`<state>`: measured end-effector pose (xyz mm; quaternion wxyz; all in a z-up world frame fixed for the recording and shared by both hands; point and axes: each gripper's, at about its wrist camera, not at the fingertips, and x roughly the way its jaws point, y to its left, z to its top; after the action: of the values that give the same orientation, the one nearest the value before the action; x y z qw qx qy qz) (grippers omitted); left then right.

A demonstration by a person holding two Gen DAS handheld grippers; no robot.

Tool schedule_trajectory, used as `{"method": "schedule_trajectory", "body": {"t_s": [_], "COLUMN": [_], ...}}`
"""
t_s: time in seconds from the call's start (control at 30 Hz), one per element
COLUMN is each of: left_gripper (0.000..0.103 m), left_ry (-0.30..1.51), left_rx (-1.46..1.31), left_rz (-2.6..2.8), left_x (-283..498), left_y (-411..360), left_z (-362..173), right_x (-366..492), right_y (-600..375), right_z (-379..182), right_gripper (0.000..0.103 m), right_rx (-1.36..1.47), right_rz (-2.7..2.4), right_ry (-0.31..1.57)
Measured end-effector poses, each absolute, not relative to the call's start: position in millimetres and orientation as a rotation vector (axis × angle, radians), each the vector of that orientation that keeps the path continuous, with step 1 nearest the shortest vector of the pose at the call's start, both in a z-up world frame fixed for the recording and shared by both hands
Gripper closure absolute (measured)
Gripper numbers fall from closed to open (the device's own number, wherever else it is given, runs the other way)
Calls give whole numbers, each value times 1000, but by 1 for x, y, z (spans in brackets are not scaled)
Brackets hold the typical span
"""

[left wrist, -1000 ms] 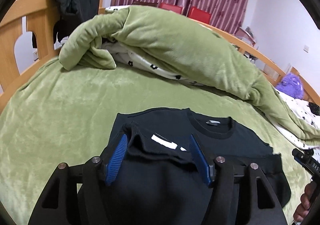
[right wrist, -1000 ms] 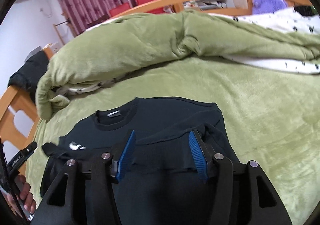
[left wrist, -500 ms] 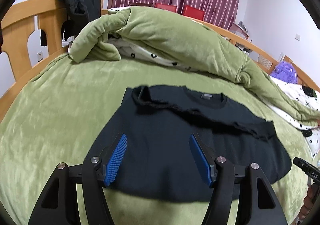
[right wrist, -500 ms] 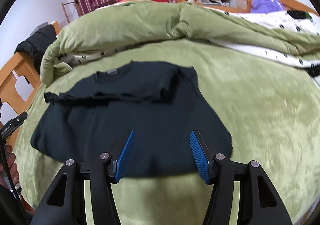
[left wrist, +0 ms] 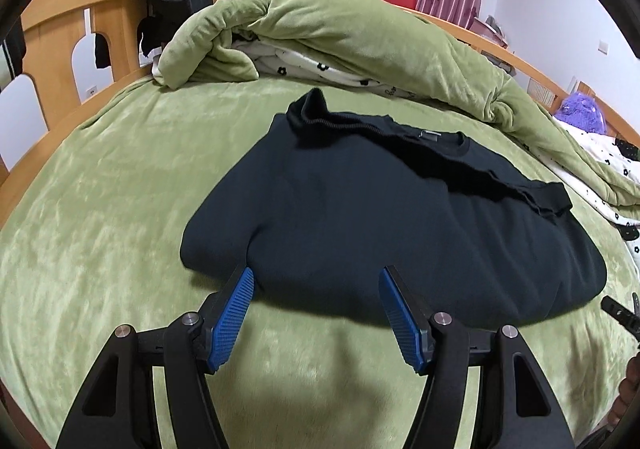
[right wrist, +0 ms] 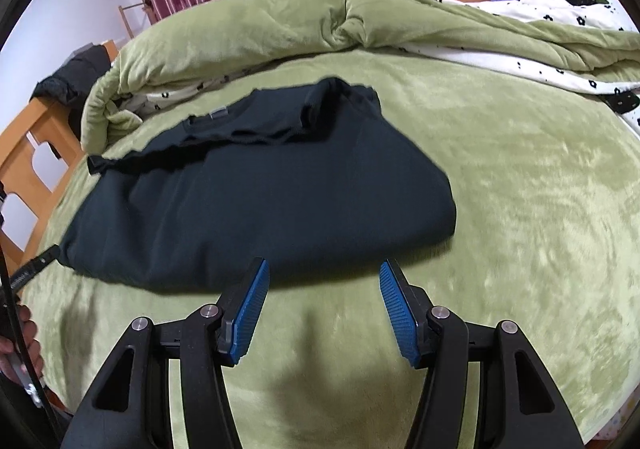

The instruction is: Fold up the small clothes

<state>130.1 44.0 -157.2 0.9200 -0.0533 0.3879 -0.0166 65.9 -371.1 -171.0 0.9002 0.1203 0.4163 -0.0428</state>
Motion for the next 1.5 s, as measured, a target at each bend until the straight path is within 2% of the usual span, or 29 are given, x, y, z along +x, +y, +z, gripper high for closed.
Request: {"method": "schedule_trajectory", "body": {"t_s": [0.03, 0.2, 0.47, 0.77, 1.2, 1.37, 1.43, 1.47, 1.5], "left_gripper": [40, 40, 41, 37, 36, 37, 37, 37, 42], "left_ry": [798, 824, 862, 856, 907, 907, 904, 904, 905], "left_rx": [-109, -103, -152, -334, -571, -579, -567, -557, -553], "left_rz": [-30, -19, -26, -90, -160, -166, -162, -158, -155], "left_x": [129, 126, 126, 137, 178, 188, 189, 190, 191], "left_y": [44, 47, 55, 77, 95, 91, 88, 84, 84], "left_z": [-159, -178, -196, -197, -232, -236, -235, -235, -234], "right_x": [66, 78, 83, 86, 122, 139, 143, 143, 144], "right_y": [-371, -372, -370, -385, -401, -400, -396, -394, -393], "right_z": [-174, -186, -183, -191, -208, -217, -221, -221, -221], "right_gripper": [46, 46, 46, 46, 42, 41, 42, 46, 54], "right_rx": [245, 254, 253, 363, 581, 567, 526, 506, 487], "right_rz": [-94, -109, -115, -104, -122, -146, -155, -162, -171], "right_ry": [864, 903, 855, 882, 861, 853, 850, 844, 837]}}
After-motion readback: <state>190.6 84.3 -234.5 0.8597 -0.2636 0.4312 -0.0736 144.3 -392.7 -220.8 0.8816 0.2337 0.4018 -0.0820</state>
